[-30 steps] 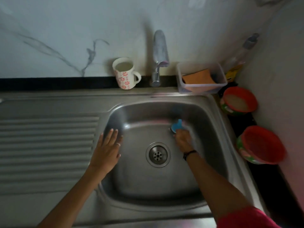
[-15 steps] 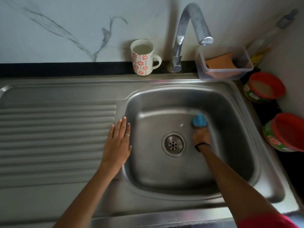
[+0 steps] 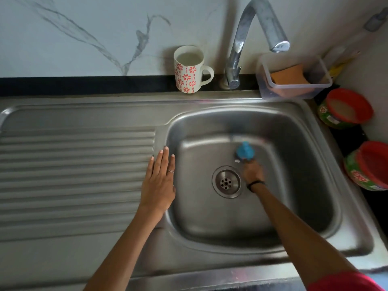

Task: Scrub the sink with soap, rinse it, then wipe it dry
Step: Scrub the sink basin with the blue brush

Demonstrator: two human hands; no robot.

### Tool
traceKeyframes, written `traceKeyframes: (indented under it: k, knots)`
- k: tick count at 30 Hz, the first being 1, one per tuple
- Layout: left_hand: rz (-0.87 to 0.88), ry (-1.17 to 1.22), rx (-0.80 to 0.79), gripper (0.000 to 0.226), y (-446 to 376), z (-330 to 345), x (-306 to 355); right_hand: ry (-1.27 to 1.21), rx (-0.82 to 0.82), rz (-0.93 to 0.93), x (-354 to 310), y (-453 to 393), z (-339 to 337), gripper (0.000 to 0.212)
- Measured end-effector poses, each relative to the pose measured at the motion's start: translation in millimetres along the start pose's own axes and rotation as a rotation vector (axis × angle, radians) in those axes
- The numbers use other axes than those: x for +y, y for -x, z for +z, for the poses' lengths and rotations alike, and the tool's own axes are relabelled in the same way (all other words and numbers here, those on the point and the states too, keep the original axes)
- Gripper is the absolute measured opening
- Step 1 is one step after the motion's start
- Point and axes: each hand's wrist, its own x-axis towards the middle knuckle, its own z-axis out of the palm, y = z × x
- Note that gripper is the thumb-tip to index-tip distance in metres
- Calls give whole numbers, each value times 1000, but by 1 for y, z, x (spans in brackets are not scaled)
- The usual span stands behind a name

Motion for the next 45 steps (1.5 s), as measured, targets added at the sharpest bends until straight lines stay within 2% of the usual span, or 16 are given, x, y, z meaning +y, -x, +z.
traceKeyframes:
  k: [2,3,5,8,9,12,15,18,20,25,28,32,34,38,41,45]
  knots:
    - [-7,-1,-12,92,0,-1,1,-36,101,88,-1,-4,-10,37]
    - [-7,-4,-15,93,0,-1,1,-46,96,63,-8,2,-5,38]
    - [-9,-15,-7,94,-1,1,1,-23,-23,-74,-29,24,24,39]
    - [-5,-12,8,95,-1,3,0,206,-276,-277,-55,58,65,40]
    - [-6,-17,4,94,-1,3,0,286,-303,-311,-60,63,69,41]
    - [2,-6,4,95,-1,3,1,366,-178,-284,-54,58,49,37]
    - [-5,0,-1,98,-1,2,1,306,-9,-80,-29,44,19,35]
    - [-7,9,-9,98,-1,2,2,266,10,22,-21,43,23,36]
    - [-6,9,-7,98,-1,1,2,197,-47,6,-33,55,48,39]
    - [-1,15,-11,97,-1,1,1,302,-381,-277,-70,92,91,43]
    - [2,35,4,97,-2,2,1,385,-309,-323,-56,61,56,38]
    - [-23,47,-55,102,-2,-2,3,267,51,104,-10,8,-15,38]
    - [-25,52,-54,101,-1,-2,3,231,69,168,-3,9,-13,39]
    - [-20,26,-57,97,-3,-3,3,231,-125,-47,-21,54,58,41]
    - [-21,13,-92,98,-3,-6,4,369,-299,-235,-43,82,83,44]
    - [-22,21,-100,99,-4,-4,3,349,-263,-241,-42,59,48,41]
